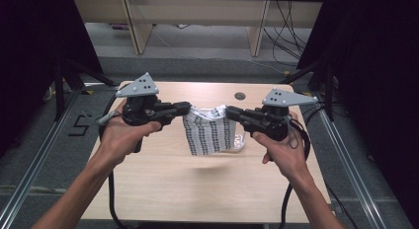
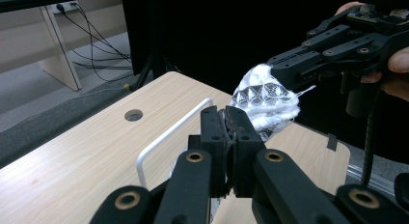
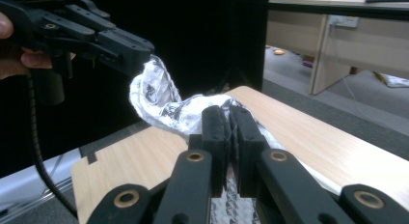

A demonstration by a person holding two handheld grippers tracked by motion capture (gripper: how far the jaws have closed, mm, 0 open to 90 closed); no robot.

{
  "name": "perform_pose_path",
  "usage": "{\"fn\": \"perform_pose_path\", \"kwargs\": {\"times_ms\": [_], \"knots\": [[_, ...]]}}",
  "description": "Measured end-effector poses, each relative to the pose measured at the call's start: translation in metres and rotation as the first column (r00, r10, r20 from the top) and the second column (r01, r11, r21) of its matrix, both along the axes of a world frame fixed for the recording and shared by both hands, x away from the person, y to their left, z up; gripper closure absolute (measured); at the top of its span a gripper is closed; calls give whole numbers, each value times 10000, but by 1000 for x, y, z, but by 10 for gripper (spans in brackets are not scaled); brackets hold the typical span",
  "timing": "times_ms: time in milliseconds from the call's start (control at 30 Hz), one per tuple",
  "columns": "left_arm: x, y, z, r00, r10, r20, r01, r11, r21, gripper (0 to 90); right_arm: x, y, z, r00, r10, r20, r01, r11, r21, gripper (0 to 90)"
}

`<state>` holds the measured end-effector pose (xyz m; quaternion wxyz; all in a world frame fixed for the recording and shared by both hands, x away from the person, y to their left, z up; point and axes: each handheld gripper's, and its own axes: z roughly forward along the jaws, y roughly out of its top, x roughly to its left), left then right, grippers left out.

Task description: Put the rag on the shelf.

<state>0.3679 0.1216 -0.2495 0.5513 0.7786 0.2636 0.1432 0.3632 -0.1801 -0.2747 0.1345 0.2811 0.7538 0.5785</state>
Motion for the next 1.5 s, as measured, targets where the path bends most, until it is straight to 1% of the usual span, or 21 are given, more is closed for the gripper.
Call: {"fn": "perform_pose_path", "kwargs": {"times_ms": [133,200,333,467,600,667,700,767,800,833,867,1000,1067,1133,1200,1233,1333,1367,1433,1467,1500], "knots": [[11,-9,3,10000,26,-24,-26,9999,130,869,9,-9,2,9991,-339,243,341,9994,-63,864],[16,-13,5,10000,14,-97,-14,10000,38,869,12,-13,2,9989,-472,10,472,9989,54,864],[27,-20,7,10000,59,-58,-60,9999,-150,868,20,-19,4,9974,-714,110,714,9974,15,864],[38,-26,8,9998,149,-133,-152,9995,-273,868,27,-24,6,9964,-845,3,845,9964,65,864],[50,-31,6,9993,320,-174,-325,9990,-315,868,38,-28,4,9928,-1152,-339,1152,9933,3,864],[57,-34,6,9989,408,-215,-416,9984,-376,868,41,-29,3,9921,-1244,-142,1243,9922,-41,864],[60,-36,6,9986,460,-252,-471,9979,-454,868,43,-30,3,9899,-1368,-385,1369,9906,16,863],[67,-39,6,9982,502,-333,-521,9971,-557,868,50,-31,3,9882,-1510,-247,1512,9885,87,864],[70,-41,6,9979,534,-366,-555,9968,-574,868,53,-32,3,9880,-1484,-433,1492,9887,158,864],[74,-43,6,9973,606,-415,-631,9960,-632,867,57,-33,3,9867,-1598,-291,1602,9870,123,863],[81,-44,5,9956,740,-569,-781,9942,-736,867,62,-34,3,9838,-1709,-540,1721,9849,190,863],[94,-47,3,9927,924,-782,-994,9908,-918,866,73,-36,3,9826,-1826,-343,1830,9831,86,863],[102,-48,0,9895,1124,-912,-1215,9875,-1006,866,80,-34,3,9797,-1933,-525,1940,9810,70,863],[110,-48,-3,9853,1331,-1074,-1447,9835,-1084,866,87,-32,1,9780,-1982,-647,1984,9801,-34,862],[118,-47,-6,9810,1379,-1362,-1569,9775,-1411,866,97,-29,-2,9754,-2127,-576,2110,9769,-341,862],[122,-48,-8,9790,1426,-1456,-1649,9740,-1552,866,97,-29,-2,9754,-2127,-576,2110,9769,-341,862],[133,-47,-12,9716,1661,-1686,-1920,9697,-1512,865,107,-28,-6,9692,-2335,-783,2314,9722,-356,862],[136,-48,-14,9707,1646,-1753,-1935,9674,-1631,865,114,-27,-9,9682,-2315,-944,2292,9728,-346,862],[141,-48,-18,9686,1649,-1859,-1967,9660,-1680,866,118,-27,-12,9688,-2308,-902,2281,9728,-391,861],[144,-47,-21,9676,1661,-1904,-1992,9650,-1705,865,120,-25,-14,9639,-2408,-1139,2373,9705,-429,861],[147,-47,-25,9658,1683,-1973,-2042,9624,-1790,865,125,-25,-17,9655,-2414,-978,2377,9702,-480,861]]}}
